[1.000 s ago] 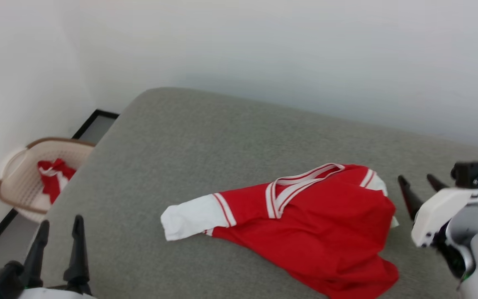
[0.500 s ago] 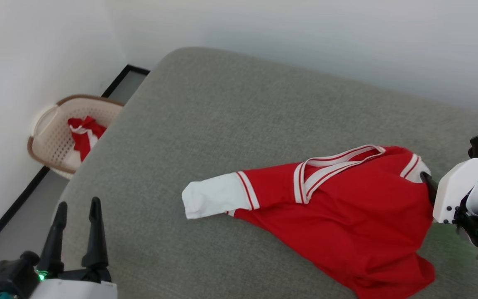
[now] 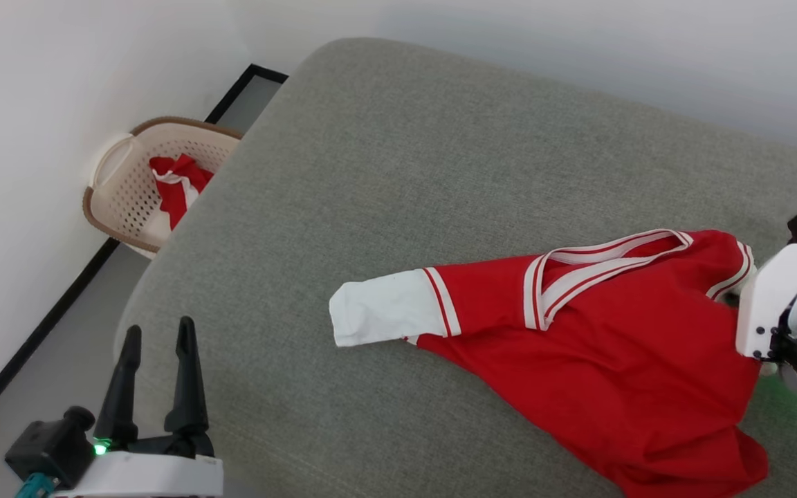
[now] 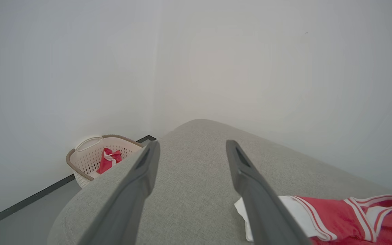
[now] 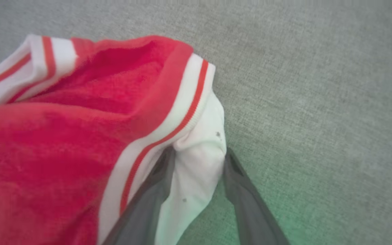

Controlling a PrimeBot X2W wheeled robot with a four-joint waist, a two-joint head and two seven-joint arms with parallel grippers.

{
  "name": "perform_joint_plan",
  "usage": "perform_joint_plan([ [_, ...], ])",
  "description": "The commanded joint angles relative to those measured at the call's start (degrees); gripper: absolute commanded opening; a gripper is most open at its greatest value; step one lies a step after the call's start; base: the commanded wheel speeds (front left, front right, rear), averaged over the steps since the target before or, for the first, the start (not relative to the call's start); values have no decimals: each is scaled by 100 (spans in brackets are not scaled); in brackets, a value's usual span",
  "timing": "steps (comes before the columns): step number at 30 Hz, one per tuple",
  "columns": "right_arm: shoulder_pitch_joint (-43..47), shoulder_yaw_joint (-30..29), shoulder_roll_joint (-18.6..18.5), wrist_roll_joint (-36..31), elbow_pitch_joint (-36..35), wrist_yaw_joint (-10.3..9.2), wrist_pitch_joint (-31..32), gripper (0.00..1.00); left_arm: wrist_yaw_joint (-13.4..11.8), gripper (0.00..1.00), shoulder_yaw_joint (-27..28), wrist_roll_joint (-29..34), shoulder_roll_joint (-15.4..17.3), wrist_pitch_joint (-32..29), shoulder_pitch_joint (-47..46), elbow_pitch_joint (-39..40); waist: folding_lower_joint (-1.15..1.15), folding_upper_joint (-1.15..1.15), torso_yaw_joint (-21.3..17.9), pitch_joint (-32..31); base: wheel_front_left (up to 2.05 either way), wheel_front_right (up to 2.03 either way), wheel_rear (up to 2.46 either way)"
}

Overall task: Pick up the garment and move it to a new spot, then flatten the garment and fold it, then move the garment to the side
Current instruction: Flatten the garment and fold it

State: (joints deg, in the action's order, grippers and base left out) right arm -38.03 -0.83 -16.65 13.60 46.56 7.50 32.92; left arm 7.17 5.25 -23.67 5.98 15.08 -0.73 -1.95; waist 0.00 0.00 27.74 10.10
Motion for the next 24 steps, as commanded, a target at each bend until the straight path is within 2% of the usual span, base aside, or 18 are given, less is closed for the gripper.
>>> perform_joint_plan([
  [1,50,113,52,-23,143,-2,5,0,31,100,-17,20,-8,8,-46,0,0,0,4,4,0,0,0],
  [12,-163,371,-122,285,-96,-3,-188,0,34,100,127,-37,184,8,215,40,0,0,-472,-373,0,0,0],
  [24,355,168,-666,591,-570,-3,-190,0,31,100,126,-90,349,5,369,39,0,0,-1234,-738,0,0,0],
])
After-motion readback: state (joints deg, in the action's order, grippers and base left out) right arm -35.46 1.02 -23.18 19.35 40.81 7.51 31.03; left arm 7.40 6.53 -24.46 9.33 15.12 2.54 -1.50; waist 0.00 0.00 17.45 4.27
